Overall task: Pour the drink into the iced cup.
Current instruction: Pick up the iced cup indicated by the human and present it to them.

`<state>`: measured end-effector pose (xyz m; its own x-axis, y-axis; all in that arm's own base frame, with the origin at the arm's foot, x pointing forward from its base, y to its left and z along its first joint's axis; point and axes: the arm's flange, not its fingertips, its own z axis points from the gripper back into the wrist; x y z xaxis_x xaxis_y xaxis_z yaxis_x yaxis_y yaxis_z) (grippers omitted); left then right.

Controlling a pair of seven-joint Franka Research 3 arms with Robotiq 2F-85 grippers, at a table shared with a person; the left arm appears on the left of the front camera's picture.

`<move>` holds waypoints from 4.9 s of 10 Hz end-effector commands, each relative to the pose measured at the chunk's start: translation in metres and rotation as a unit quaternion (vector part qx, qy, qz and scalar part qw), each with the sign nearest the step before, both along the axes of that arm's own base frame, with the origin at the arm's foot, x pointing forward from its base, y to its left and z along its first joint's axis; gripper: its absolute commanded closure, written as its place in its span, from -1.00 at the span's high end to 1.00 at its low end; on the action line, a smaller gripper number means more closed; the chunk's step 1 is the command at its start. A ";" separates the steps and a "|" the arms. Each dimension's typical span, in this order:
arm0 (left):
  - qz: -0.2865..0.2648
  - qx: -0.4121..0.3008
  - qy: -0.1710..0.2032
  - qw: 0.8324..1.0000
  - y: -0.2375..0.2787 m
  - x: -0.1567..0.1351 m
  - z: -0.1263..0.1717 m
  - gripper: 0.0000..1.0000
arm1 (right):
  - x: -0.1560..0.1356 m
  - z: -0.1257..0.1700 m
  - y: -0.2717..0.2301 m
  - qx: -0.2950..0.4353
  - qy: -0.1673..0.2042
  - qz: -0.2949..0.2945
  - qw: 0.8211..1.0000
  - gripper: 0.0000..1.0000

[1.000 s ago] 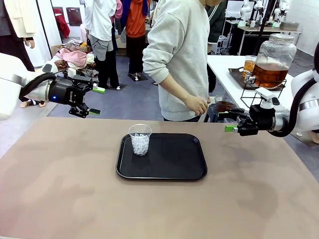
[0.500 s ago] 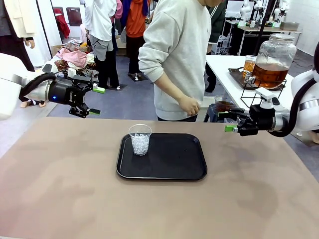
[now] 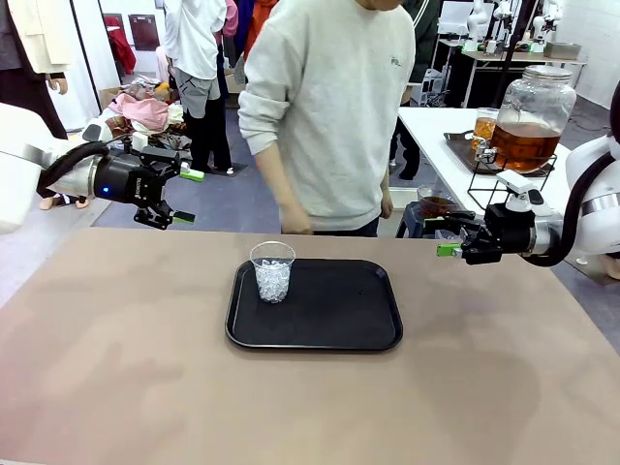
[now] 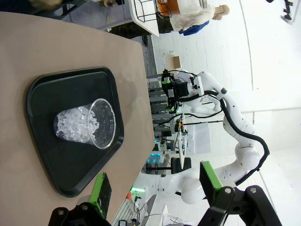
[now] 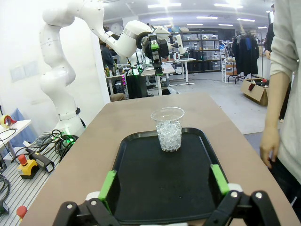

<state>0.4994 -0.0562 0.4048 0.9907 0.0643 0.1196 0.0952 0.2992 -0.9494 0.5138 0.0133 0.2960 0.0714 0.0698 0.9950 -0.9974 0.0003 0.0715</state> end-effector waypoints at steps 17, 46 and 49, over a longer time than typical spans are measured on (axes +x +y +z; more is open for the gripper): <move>0.001 0.001 -0.002 1.000 -0.001 0.000 0.001 1.00 | 0.002 0.003 0.000 -0.001 0.000 0.001 1.000 1.00; -0.156 0.040 -0.629 0.760 -0.011 0.012 -0.078 1.00 | 0.002 0.003 0.000 -0.001 0.000 0.001 1.000 1.00; -0.168 0.039 -0.620 0.766 -0.008 0.012 -0.080 1.00 | 0.002 0.003 0.000 -0.001 0.000 0.001 1.000 1.00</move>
